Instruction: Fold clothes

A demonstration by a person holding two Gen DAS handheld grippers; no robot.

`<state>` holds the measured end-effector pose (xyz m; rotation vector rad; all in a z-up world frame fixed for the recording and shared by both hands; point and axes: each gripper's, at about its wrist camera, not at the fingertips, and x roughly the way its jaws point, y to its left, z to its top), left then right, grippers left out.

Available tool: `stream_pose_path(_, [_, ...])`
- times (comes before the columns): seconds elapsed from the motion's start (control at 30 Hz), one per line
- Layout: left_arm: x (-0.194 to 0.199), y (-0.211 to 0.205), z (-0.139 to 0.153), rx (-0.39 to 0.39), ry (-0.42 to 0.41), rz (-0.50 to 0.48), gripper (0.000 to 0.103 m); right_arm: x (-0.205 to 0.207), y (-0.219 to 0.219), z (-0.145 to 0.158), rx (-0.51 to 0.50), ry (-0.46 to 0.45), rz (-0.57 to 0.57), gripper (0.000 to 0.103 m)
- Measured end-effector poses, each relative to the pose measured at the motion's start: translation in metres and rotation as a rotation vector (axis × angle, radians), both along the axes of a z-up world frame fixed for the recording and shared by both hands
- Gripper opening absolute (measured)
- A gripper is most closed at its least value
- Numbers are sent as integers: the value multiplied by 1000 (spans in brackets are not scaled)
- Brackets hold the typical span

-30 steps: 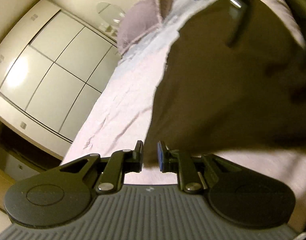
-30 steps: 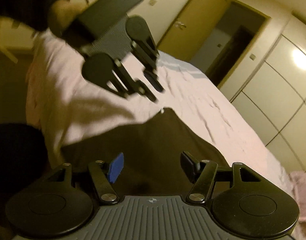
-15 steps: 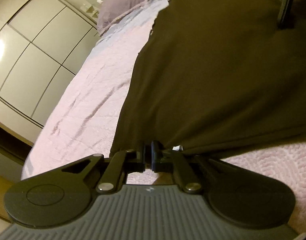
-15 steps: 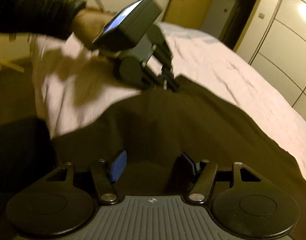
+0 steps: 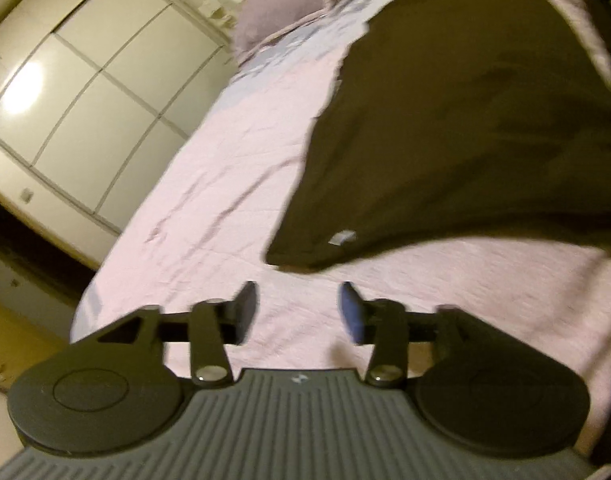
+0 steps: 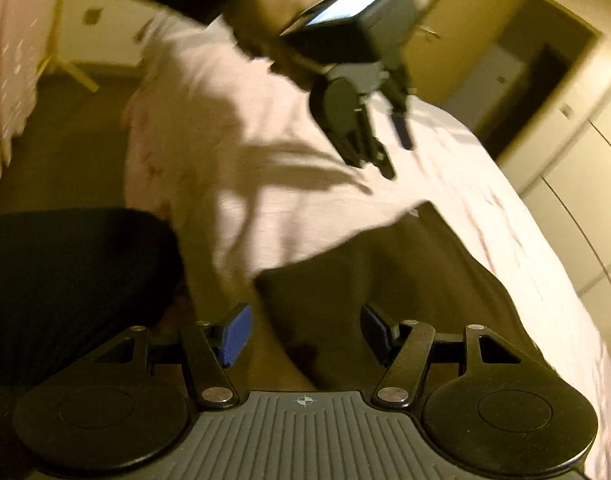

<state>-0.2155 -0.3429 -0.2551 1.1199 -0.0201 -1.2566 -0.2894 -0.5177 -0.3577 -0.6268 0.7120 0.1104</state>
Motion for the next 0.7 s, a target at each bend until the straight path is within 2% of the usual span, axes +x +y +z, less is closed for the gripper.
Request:
stream_pose_path(0.03, [-3,5,-3,5,-9,-14,66,4,5,-6,-31,7,15,62])
stream_pose_path(0.13, [-12,14,-10,25,-42,-66,67,10,3,-11,-6,-3,2,62])
stream_pose_path(0.17, [-15,15,-12,30,-60,-91,67,12,2,-12,8,-7,-6,47])
stream_pose_path(0.2, [-17,16,-14,36,-79,-117,67,14,1,-12,22,-12,-13,16])
stream_pose_path(0.23, [-20,13,-17,40,-103,-145,71,13,-3,-7,50,-33,-36,10])
stream_pose_path(0.33, [-25,4,-24,43,-164,-216,83,0,-23,23,207,-113,-101,8])
stream_pose_path(0.47, [-26,-25,-32,26,-190,-265,84,-25,-62,64,402,-236,-221,7])
stream_pose_path(0.53, [-27,-40,-35,19,-205,-301,84,-36,-78,78,456,-279,-267,7])
stream_pose_path(0.67, [-27,-67,-40,19,-233,-348,85,-48,-97,87,500,-290,-306,7])
stream_pose_path(0.7, [-25,-73,-40,29,-235,-356,79,-50,-98,86,502,-284,-307,7])
